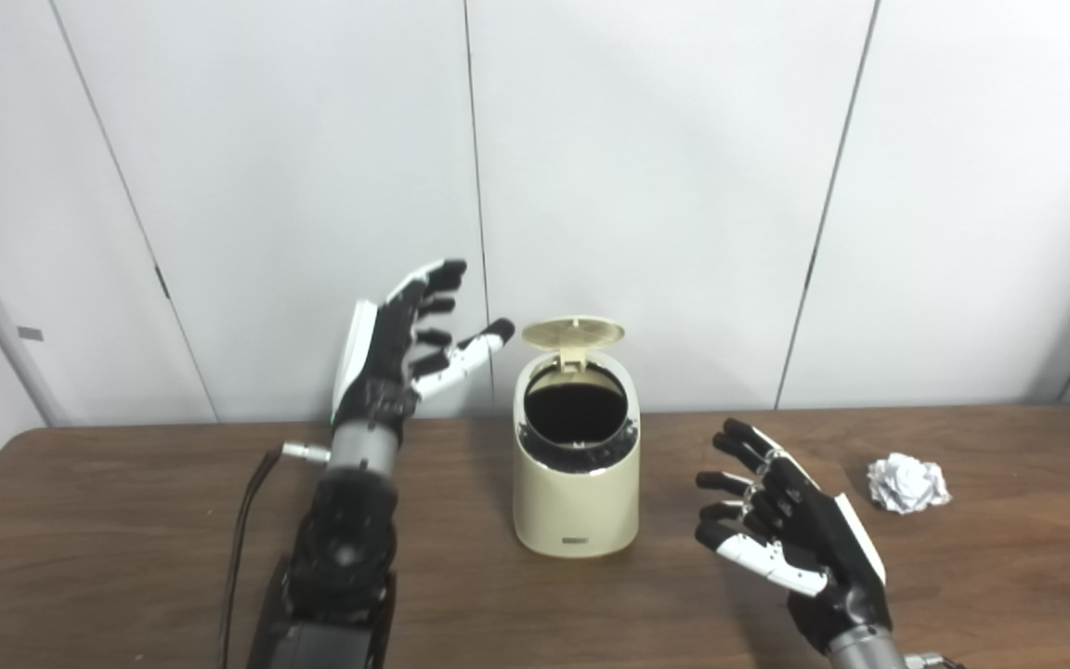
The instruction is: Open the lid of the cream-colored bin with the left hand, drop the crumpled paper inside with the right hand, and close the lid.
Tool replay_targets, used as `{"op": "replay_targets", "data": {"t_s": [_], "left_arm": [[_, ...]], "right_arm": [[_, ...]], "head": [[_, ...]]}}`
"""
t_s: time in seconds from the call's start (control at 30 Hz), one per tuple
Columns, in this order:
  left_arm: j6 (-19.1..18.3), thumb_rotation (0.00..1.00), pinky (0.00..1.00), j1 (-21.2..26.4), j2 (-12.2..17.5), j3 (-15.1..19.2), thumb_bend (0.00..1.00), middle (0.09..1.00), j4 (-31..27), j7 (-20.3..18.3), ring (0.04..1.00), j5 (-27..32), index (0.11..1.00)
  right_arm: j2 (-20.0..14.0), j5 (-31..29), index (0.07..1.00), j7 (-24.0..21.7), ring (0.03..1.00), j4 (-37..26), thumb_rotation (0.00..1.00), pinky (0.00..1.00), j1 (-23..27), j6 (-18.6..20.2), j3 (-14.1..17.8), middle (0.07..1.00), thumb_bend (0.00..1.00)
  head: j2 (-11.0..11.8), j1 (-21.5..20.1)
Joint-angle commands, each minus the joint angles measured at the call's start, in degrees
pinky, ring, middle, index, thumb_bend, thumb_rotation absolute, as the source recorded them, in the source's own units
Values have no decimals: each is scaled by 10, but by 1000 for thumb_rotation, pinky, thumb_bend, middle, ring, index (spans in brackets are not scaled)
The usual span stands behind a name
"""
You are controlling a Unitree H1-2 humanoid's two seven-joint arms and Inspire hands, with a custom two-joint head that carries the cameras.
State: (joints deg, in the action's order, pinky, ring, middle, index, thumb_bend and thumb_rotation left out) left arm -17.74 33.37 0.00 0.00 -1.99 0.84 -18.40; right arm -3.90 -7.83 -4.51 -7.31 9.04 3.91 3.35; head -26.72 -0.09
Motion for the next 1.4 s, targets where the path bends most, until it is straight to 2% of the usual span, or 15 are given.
{"op": "replay_targets", "data": {"t_s": [0.0, 0.2, 0.4, 0.5, 0.6, 0.73, 0.93, 1.07, 1.13, 1.17, 1.23, 1.3, 1.37], "left_arm": [[3, 329, 639, 4, -4, 11, 616, 812, -38, -2, 789, 30, 854], [22, 347, 606, -51, -26, 35, 692, 794, -59, -6, 733, 127, 835], [77, 359, 604, -111, -32, 33, 655, 825, -54, -17, 752, 183, 883], [95, 357, 662, -136, -29, 30, 657, 835, -52, -25, 783, 196, 899], [94, 312, 694, -156, -27, 26, 659, 840, -58, -26, 792, 201, 907], [103, 307, 692, -176, -22, 17, 694, 861, -58, -31, 818, 206, 920], [156, 346, 727, -194, -5, 0, 768, 927, -24, -62, 888, 222, 976], [187, 319, 744, -196, 9, -12, 741, 939, -5, -71, 903, 209, 990], [191, 315, 753, -195, 13, -14, 735, 931, -2, -69, 899, 205, 984], [193, 315, 756, -195, 15, -13, 730, 928, 0, -68, 901, 206, 978], [194, 324, 766, -194, 17, -11, 732, 927, 5, -68, 906, 209, 968], [197, 323, 779, -192, 19, -9, 733, 928, 10, -69, 914, 214, 964], [200, 322, 781, -191, 21, -8, 731, 927, 14, -70, 914, 215, 960]], "right_arm": [[-3, 1, 829, -1, 701, -12, 207, 543, 18, -19, 1, 847, 854], [-4, 7, 833, -3, 692, -14, 223, 530, 16, -16, -6, 852, 847], [-4, 7, 833, -4, 692, -15, 213, 539, 15, -17, -7, 852, 827], [-4, 4, 835, -6, 697, -14, 206, 541, 15, -16, -6, 854, 823], [-5, 4, 837, -6, 696, -12, 194, 543, 16, -17, -5, 856, 814], [-6, -3, 838, -9, 696, -12, 192, 541, 16, -16, -4, 858, 819], [-13, -2, 840, -9, 699, -15, 195, 549, 11, -16, -3, 854, 826], [-18, 1, 833, -5, 731, -22, 197, 615, 12, -9, 1, 853, 833], [-29, -11, 838, -9, 750, -25, 170, 651, 20, -3, 10, 862, 820], [-36, -12, 842, -10, 756, -26, 169, 639, 26, 0, 15, 867, 824], [-62, 23, 856, -5, 754, -24, 162, 638, 40, 3, 17, 867, 834], [-108, 74, 889, -11, 769, -22, 181, 713, 57, 13, 9, 883, 822], [-162, 129, 900, -28, 763, -20, 220, 654, 76, 25, -8, 898, 827]], "head": [[-1, 1], [-1, 4], [-1, 4], [-1, 3], [-1, 2], [1, 2], [4, -3], [2, -7], [2, -10], [3, -12], [6, -19], [11, -34], [14, -43]]}}
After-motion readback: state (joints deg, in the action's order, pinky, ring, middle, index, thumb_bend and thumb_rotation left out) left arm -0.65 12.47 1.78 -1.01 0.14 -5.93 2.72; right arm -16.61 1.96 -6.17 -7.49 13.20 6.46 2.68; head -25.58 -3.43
